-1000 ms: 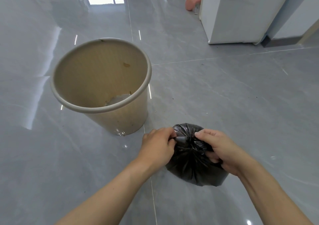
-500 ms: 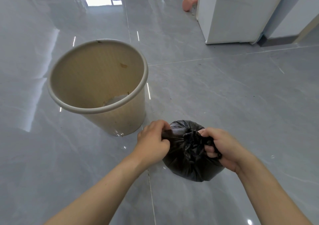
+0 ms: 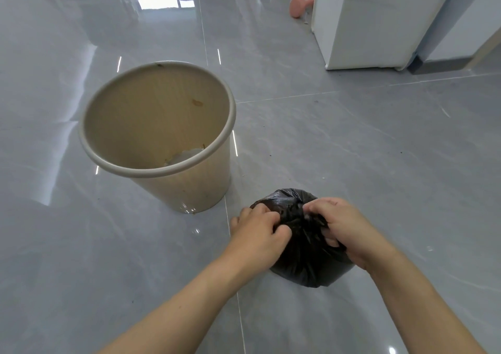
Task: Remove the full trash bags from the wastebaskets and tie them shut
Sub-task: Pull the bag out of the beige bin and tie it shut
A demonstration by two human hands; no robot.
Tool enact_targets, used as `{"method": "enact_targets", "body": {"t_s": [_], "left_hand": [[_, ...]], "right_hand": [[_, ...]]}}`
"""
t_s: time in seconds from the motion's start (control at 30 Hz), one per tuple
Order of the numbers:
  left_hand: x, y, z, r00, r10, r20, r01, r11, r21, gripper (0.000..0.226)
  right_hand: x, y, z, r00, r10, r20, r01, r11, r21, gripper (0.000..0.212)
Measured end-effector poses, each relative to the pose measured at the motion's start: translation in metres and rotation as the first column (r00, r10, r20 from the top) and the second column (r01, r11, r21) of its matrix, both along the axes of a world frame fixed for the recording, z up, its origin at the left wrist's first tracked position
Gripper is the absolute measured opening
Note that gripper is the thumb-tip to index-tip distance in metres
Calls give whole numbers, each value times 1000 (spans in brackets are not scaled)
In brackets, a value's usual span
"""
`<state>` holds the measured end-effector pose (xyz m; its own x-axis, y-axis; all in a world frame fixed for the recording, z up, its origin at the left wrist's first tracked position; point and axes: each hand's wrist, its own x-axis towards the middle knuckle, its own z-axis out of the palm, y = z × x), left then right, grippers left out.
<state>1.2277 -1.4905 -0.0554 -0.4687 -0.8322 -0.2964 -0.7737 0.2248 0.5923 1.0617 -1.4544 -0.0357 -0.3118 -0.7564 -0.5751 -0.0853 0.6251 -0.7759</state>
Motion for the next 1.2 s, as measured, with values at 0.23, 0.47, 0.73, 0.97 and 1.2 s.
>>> {"method": "enact_targets", "body": {"t_s": [0.23,0.47,0.73,0.97,1.2], "left_hand": [[39,-33,14,979,-16,201,35,995,-91,36],[46,-42,9,981,83,176,-89,996,28,30],[31,-1,-9,965,-228,132,252,944,-214,80],[10,-7,6,975,-197,103,219,934,-284,16],[-5,-46,70,977,-185,-109,145,944,-297,16]], "right_hand": [[-35,11,-14,623,-134,-771,-77,970,-231,25],[-21,7,-21,577,142,-804,-335,939,-74,38],[-4,8,-17,397,501,-769,-540,805,245,38],[-7,8,18,451,412,-792,-487,857,169,21],[-6,-24,84,509,157,-847,-342,939,-31,13]]}}
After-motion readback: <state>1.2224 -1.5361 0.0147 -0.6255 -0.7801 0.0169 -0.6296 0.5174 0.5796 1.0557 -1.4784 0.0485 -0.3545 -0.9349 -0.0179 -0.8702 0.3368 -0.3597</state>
